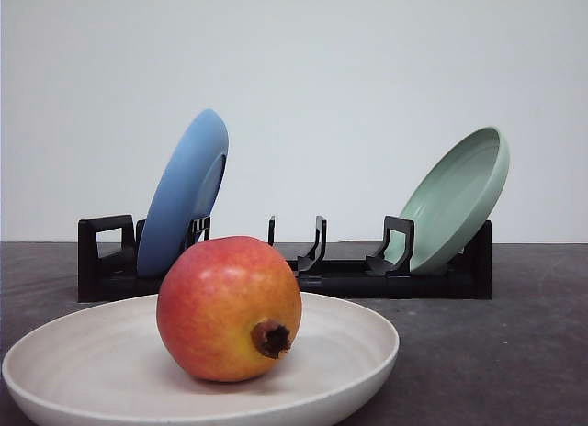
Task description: Place pomegranate in white plate
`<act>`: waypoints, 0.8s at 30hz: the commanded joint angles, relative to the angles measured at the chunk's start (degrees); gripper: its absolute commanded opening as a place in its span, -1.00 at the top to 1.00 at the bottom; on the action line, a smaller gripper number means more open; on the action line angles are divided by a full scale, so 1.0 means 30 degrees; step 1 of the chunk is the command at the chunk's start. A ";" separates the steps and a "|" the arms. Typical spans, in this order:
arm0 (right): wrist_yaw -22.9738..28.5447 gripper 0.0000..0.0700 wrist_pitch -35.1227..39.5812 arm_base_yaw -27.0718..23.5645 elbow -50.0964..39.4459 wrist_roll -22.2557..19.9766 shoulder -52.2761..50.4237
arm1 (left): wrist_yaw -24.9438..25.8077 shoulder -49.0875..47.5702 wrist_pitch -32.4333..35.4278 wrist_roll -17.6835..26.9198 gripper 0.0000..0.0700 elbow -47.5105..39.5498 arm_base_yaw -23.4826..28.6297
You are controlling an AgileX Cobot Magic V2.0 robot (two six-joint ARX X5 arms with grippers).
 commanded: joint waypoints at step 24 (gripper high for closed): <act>0.0007 1.00 0.0240 -0.0007 -0.0073 0.0204 -0.0029 | 0.0082 -0.0022 -0.0109 -0.0051 1.00 -0.0182 -0.0022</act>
